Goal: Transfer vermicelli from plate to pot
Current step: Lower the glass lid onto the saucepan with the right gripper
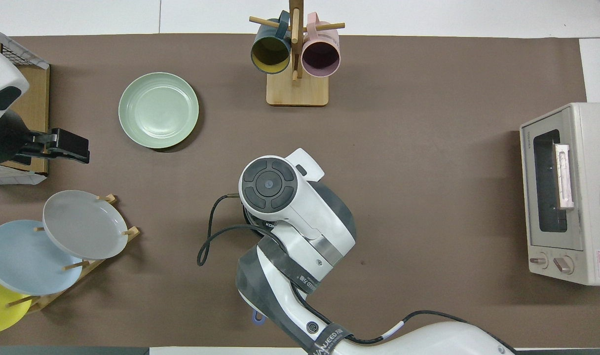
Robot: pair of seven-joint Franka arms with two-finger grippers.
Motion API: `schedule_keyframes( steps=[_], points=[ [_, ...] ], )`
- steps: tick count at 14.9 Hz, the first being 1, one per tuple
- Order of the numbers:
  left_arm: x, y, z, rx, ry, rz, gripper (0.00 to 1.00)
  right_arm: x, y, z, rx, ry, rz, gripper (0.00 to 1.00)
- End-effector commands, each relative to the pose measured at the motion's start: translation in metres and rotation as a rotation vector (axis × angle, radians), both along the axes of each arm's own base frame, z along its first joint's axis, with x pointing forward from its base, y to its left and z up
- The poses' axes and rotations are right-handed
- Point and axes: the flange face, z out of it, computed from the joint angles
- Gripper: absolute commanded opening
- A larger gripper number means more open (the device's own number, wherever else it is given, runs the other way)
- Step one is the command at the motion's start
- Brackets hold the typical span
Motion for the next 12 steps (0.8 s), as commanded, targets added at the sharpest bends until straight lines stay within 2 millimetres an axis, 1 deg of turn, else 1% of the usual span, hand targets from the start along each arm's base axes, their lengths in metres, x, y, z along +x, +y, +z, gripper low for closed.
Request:
schedule_keyframes(
  steps=[1, 3, 4, 6, 8, 10, 11, 12],
  points=[
    [-0.008, 0.001, -0.015, 0.016, 0.013, 0.007, 1.0, 0.0, -0.002, 0.002, 0.002, 0.005, -0.029, 0.53],
    [-0.008, 0.004, -0.015, -0.062, 0.023, 0.037, 1.0, 0.0, 0.0, 0.003, 0.042, 0.026, -0.067, 0.53],
    [-0.008, 0.004, -0.016, -0.069, 0.025, 0.041, 1.0, 0.0, 0.001, 0.004, 0.049, 0.031, -0.073, 0.53],
    [-0.009, 0.002, -0.017, -0.065, 0.032, 0.031, 1.0, 0.0, 0.001, 0.004, 0.05, 0.032, -0.074, 0.54],
    [-0.007, 0.008, -0.016, -0.063, 0.033, 0.031, 1.0, -0.004, 0.001, 0.0, 0.048, 0.032, -0.071, 0.55],
    [-0.004, 0.008, -0.011, -0.02, 0.014, 0.017, 1.0, -0.006, 0.0, -0.005, 0.053, 0.027, -0.073, 0.55],
    [-0.003, 0.008, -0.01, -0.009, 0.011, 0.015, 1.0, -0.006, -0.001, -0.006, 0.052, 0.028, -0.072, 0.57],
    [-0.003, 0.008, -0.009, -0.009, 0.008, 0.015, 1.0, -0.006, -0.001, -0.006, 0.052, 0.028, -0.074, 0.63]
  ],
)
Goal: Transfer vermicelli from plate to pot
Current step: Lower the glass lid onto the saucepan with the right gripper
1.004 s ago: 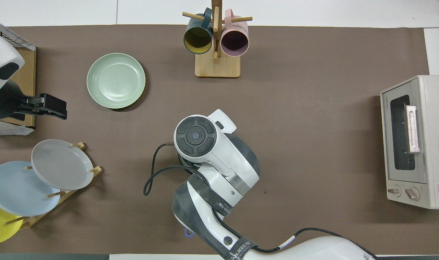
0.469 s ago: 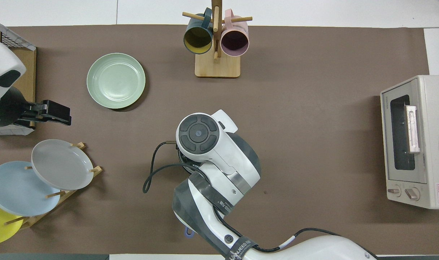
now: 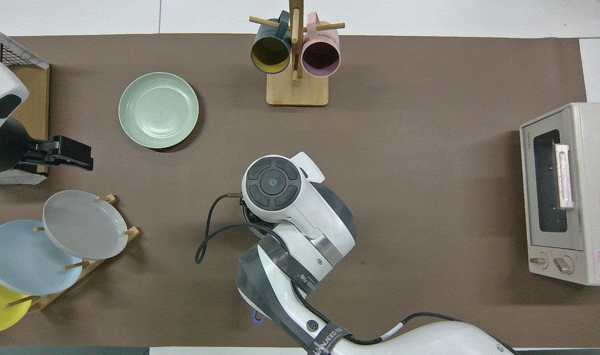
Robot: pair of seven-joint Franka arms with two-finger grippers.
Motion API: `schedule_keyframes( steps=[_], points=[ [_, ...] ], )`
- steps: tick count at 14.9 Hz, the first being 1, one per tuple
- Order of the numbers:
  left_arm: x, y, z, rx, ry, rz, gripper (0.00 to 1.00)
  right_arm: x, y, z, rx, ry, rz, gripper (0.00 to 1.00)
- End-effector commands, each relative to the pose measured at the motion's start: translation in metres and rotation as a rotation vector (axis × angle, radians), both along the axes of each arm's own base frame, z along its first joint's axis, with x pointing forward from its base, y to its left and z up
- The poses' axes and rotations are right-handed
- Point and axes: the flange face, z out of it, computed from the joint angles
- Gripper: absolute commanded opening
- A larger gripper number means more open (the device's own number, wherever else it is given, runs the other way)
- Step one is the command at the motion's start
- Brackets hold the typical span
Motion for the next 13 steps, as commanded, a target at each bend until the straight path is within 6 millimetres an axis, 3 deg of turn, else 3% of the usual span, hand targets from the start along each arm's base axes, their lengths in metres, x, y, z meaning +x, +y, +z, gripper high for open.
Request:
schedule_keyframes(
  steps=[1, 2, 3, 6, 9, 11, 13],
  points=[
    [-0.003, 0.001, 0.008, 0.02, -0.027, -0.01, 1.0, -0.001, -0.003, 0.001, 0.021, -0.007, -0.028, 0.69],
    [-0.003, 0.001, 0.008, 0.02, -0.027, -0.01, 1.0, 0.001, -0.004, 0.002, 0.022, -0.008, -0.031, 0.88],
    [-0.002, 0.002, 0.008, 0.02, -0.027, -0.007, 1.0, 0.002, -0.004, 0.003, 0.02, -0.012, -0.029, 1.0],
    [-0.002, 0.005, 0.008, 0.022, -0.027, -0.001, 1.0, 0.02, -0.018, 0.02, 0.025, -0.044, -0.042, 1.0],
    [-0.002, 0.007, 0.008, 0.022, -0.027, 0.002, 1.0, 0.049, -0.058, 0.066, 0.039, -0.092, -0.015, 1.0],
    [-0.002, 0.011, 0.008, 0.022, -0.029, 0.009, 1.0, 0.066, -0.096, 0.102, 0.013, -0.084, 0.035, 1.0],
    [-0.002, 0.01, 0.007, 0.022, -0.027, 0.006, 1.0, 0.083, -0.149, 0.138, -0.012, -0.07, 0.1, 1.0]
  ],
)
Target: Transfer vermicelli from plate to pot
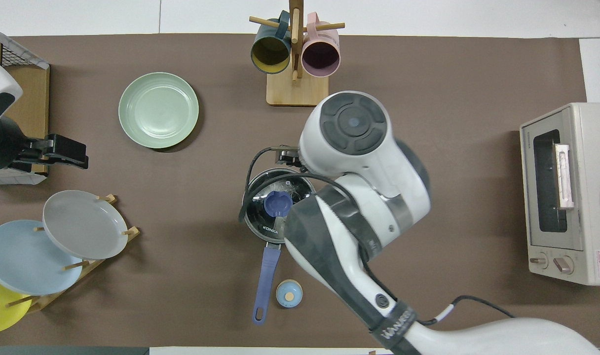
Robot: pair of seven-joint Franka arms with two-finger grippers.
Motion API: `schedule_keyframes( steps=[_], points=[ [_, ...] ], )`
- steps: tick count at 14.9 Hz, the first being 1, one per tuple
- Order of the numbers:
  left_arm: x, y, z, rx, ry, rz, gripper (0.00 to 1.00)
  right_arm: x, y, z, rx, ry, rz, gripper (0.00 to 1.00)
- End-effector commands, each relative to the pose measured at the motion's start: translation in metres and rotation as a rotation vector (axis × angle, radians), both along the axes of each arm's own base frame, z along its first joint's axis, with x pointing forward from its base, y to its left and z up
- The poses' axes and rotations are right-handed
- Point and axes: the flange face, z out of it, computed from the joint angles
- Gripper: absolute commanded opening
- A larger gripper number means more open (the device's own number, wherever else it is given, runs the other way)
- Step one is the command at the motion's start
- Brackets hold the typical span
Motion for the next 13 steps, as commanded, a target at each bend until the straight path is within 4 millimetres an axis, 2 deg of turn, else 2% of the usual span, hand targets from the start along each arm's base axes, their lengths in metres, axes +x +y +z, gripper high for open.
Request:
schedule_keyframes(
  steps=[1, 3, 4, 5, 7, 9, 11, 12, 13],
  points=[
    [-0.004, 0.006, 0.006, 0.02, -0.024, -0.002, 1.0, 0.021, -0.074, 0.058, -0.028, 0.003, 0.092, 1.0],
    [-0.003, 0.007, 0.006, 0.018, -0.028, 0.009, 1.0, 0.024, -0.129, 0.101, -0.046, 0.041, 0.113, 1.0],
    [-0.004, 0.008, 0.006, 0.018, -0.03, 0.005, 1.0, 0.016, -0.148, 0.12, -0.056, 0.048, 0.107, 1.0],
    [-0.003, 0.01, 0.006, 0.018, -0.03, 0.007, 1.0, 0.005, -0.16, 0.136, -0.064, 0.05, 0.095, 1.0],
    [-0.003, 0.012, 0.006, 0.017, -0.031, 0.013, 1.0, -0.012, -0.183, 0.151, -0.085, 0.104, 0.069, 1.0],
    [-0.006, 0.012, 0.006, 0.02, -0.019, 0.018, 1.0, -0.015, -0.215, 0.148, -0.087, 0.146, 0.045, 1.0],
    [-0.005, 0.011, 0.007, 0.019, -0.024, 0.018, 1.0, -0.027, -0.227, 0.134, -0.094, 0.155, 0.113, 1.0],
    [-0.005, 0.012, 0.007, 0.021, -0.023, 0.018, 1.0, -0.026, -0.232, 0.133, -0.092, 0.139, 0.117, 1.0],
    [-0.005, 0.012, 0.007, 0.019, -0.021, 0.018, 1.0, -0.022, -0.251, 0.129, -0.085, 0.141, 0.091, 1.0]
  ],
)
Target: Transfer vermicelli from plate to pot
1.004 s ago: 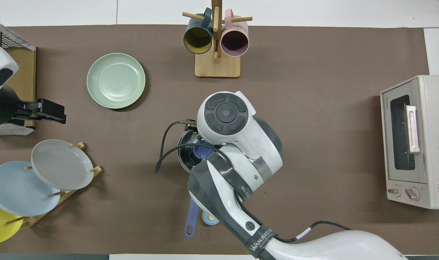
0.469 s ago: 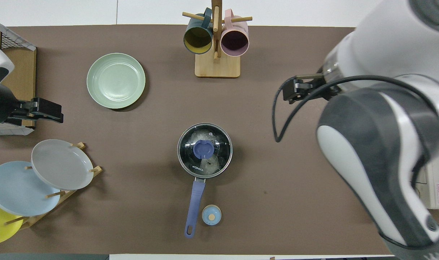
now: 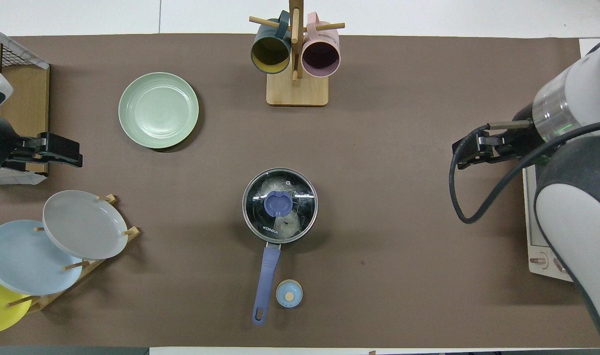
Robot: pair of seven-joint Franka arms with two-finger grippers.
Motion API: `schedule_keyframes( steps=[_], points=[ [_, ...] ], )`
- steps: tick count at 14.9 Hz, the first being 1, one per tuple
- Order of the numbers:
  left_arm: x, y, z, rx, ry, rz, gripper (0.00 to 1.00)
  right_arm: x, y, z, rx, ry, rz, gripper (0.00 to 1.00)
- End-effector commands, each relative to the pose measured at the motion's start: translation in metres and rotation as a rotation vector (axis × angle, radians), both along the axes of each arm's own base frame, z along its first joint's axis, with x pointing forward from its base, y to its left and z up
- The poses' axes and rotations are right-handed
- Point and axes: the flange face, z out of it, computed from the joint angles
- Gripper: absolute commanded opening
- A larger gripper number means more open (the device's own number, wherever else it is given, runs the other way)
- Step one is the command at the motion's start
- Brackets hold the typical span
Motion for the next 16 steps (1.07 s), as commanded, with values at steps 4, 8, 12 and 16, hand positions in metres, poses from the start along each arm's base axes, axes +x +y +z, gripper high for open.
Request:
schedule_keyframes(
  steps=[4, 8, 12, 16],
  points=[
    [-0.006, 0.003, 0.005, 0.02, -0.012, 0.003, 1.0, -0.017, -0.049, -0.031, -0.002, 0.012, 0.021, 1.0],
    [-0.006, 0.003, 0.005, 0.02, -0.012, 0.004, 1.0, -0.014, -0.055, -0.032, -0.001, 0.006, 0.015, 1.0],
    [-0.006, 0.003, 0.005, 0.02, -0.012, 0.004, 1.0, -0.01, -0.062, -0.028, 0.005, -0.001, 0.001, 1.0],
    [-0.006, 0.003, 0.005, 0.02, -0.012, 0.004, 1.0, -0.012, -0.069, -0.022, 0.007, -0.013, -0.014, 1.0]
  ],
)
